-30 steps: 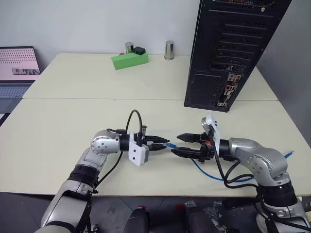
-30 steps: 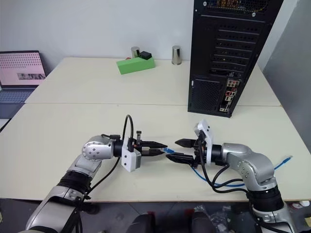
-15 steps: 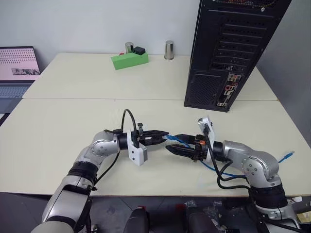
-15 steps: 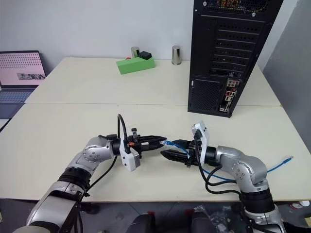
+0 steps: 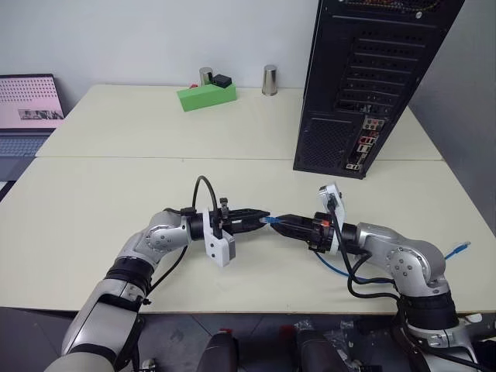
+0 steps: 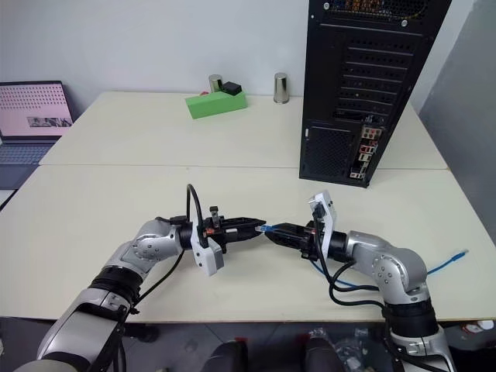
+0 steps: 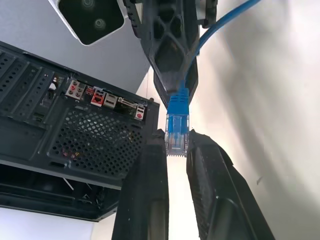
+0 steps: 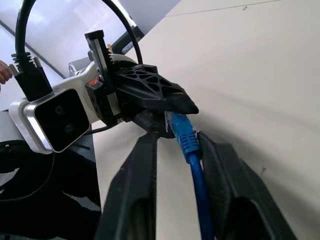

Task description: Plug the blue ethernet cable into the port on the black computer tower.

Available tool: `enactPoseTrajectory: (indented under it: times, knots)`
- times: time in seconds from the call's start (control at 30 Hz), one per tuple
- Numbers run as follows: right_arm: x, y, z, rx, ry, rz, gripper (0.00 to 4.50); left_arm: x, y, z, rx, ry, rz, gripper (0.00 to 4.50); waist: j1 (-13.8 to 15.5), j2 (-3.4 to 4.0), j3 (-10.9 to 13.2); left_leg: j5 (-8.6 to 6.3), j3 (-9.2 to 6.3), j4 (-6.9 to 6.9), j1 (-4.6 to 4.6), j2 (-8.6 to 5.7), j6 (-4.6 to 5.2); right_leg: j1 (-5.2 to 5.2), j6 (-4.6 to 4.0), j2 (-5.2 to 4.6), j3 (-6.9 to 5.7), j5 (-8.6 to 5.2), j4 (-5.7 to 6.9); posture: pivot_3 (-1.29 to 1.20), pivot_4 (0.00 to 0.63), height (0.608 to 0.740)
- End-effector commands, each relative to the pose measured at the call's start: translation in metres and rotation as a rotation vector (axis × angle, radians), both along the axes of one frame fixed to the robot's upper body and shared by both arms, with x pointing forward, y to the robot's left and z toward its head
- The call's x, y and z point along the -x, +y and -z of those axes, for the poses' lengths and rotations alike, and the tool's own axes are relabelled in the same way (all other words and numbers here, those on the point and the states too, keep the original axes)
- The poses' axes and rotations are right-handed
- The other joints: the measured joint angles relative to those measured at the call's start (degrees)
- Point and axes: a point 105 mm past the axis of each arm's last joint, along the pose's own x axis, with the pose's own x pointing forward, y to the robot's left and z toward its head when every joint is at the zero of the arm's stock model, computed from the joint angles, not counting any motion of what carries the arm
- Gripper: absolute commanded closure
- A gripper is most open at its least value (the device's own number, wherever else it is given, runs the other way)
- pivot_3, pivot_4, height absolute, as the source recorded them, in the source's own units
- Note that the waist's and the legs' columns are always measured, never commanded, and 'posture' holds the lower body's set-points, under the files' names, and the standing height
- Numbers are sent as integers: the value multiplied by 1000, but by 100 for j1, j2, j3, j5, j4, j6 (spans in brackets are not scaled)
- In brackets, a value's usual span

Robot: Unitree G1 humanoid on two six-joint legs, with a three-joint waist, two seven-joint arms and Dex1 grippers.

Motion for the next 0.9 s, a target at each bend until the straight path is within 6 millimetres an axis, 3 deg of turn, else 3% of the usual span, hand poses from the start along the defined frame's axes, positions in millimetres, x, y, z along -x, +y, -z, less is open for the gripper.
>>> enactPoseTrajectory:
  times: [0.03, 0.1, 0.4, 0.43, 0.63, 0.73, 0.9]
  knots:
    - [1, 2, -14, -36, -34, -26, 4160, 1, 0, -10, 24, -45, 11, 4212, 0, 0, 0, 0, -1, 0, 0, 0, 0, 0, 0, 0, 0, 0, 0, 0, 150, 740]
    - [1, 2, -14, -35, -30, -29, 4500, 1, -1, -11, 28, -50, 12, 4218, -1, 0, 0, 0, 0, 0, 0, 0, 0, 0, 0, 0, 0, 0, 0, 0, 150, 740]
    - [-1, 1, -16, -54, 1, -36, 4500, 2, -4, -5, 28, -18, 6, 4225, 0, 0, 0, 0, 0, 0, 0, 0, 0, 0, 0, 0, 0, 0, 1, 0, 150, 740]
    - [-1, 1, -16, -54, 4, -37, 4500, 2, -4, -4, 29, -6, 5, 3525, -1, 0, 0, 0, 0, 0, 0, 0, 0, 0, 0, 0, 0, 0, 1, 0, 150, 740]
    - [-3, -2, -18, -56, -2, -23, 4500, -3, -1, -2, 56, 81, -46, 2312, -3, 0, 0, 0, -1, 0, 0, 0, 0, 0, 0, 0, 0, 0, 1, 0, 150, 740]
    - [-6, -10, -19, -23, -51, 25, 4500, -16, 11, -5, 139, 239, -160, 1725, -8, 0, 0, 0, 0, 0, 0, 0, 0, 0, 0, 0, 1, 0, 4, 0, 150, 740]
    - [-20, -36, -31, 53, -220, 264, 4500, -12, 8, -11, 244, 644, -177, 829, -29, 0, 0, 0, -2, 0, -2, 1, 0, -2, 0, 0, 0, 0, 7, 0, 150, 740]
